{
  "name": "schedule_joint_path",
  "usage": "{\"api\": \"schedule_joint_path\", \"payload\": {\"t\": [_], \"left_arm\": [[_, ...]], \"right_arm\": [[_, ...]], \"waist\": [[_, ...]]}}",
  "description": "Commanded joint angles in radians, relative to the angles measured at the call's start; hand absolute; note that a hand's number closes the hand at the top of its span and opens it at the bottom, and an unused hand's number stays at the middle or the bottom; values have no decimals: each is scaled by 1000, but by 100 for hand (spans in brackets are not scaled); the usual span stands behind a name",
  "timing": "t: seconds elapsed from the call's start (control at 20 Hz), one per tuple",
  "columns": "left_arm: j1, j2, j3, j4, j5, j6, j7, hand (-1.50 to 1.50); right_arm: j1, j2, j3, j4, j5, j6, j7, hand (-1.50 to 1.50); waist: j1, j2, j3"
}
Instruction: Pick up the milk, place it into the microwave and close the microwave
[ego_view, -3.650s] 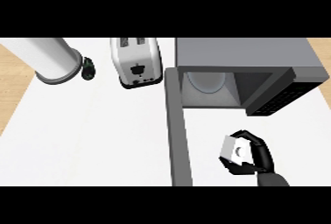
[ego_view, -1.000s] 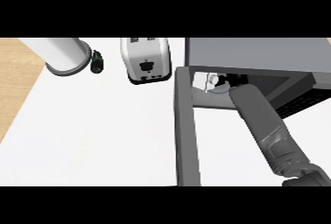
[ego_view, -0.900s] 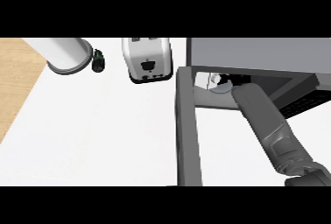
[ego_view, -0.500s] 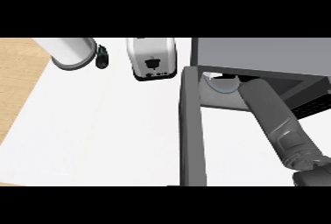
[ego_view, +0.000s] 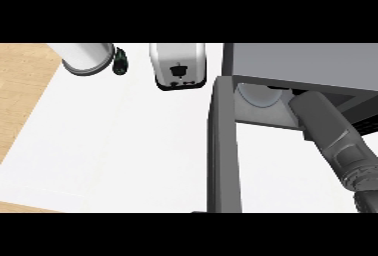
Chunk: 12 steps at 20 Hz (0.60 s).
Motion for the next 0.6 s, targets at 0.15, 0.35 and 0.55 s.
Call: {"api": "schedule_joint_path", "payload": {"t": [0.15,0.35,0.55], "left_arm": [[-18,-16,-18,35,-69,-10,-25,-150],[-36,8,-41,37,-72,-31,-16,-150],[-16,13,-68,39,-73,-80,-15,-150]], "right_arm": [[-8,30,11,-32,12,38,-81,-150],[-24,33,-3,-46,-3,107,-124,-150],[-35,46,-23,-41,-26,180,-143,-150]], "waist": [[-1,-2,3],[-4,-6,4],[5,-9,3]]}}
